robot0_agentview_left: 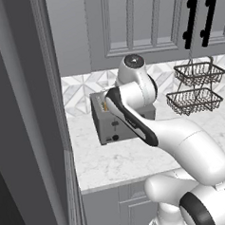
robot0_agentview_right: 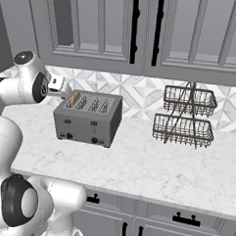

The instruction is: Start the toaster. Once the lever pops up, take the bread to the plate on the dining counter.

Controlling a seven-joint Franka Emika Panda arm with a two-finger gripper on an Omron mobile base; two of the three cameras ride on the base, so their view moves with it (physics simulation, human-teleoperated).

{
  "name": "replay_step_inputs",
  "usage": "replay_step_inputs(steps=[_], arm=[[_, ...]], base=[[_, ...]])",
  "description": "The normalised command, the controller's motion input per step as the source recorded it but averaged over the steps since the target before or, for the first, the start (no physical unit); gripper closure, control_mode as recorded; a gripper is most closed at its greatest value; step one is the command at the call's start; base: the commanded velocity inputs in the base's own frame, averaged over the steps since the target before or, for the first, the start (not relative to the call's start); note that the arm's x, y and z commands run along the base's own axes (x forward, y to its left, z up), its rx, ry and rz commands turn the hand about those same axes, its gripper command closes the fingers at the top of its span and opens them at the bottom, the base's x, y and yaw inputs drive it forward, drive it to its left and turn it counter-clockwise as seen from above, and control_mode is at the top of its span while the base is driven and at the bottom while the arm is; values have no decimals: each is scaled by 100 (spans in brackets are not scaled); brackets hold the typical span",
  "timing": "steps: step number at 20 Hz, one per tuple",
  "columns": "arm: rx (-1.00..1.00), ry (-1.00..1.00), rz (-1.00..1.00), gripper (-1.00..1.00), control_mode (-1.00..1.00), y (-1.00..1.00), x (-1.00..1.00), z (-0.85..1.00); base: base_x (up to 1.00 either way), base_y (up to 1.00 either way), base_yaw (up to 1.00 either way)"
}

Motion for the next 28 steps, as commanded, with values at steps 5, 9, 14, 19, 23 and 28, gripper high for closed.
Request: replay_step_inputs(steps=[5, 9, 14, 19, 23, 28], arm=[[0, 0, 0, -100, -100, 0, 0, 0], [0, 0, 0, -100, -100, 0, 0, 0], [0, 0, 0, -100, -100, 0, 0, 0], [0, 0, 0, -100, -100, 0, 0, 0], [0, 0, 0, -100, -100, 0, 0, 0], [0, 0, 0, -100, -100, 0, 0, 0]], base=[[0, 0, 0], [0, 0, 0], [0, 0, 0], [0, 0, 0], [0, 0, 0], [0, 0, 0]])
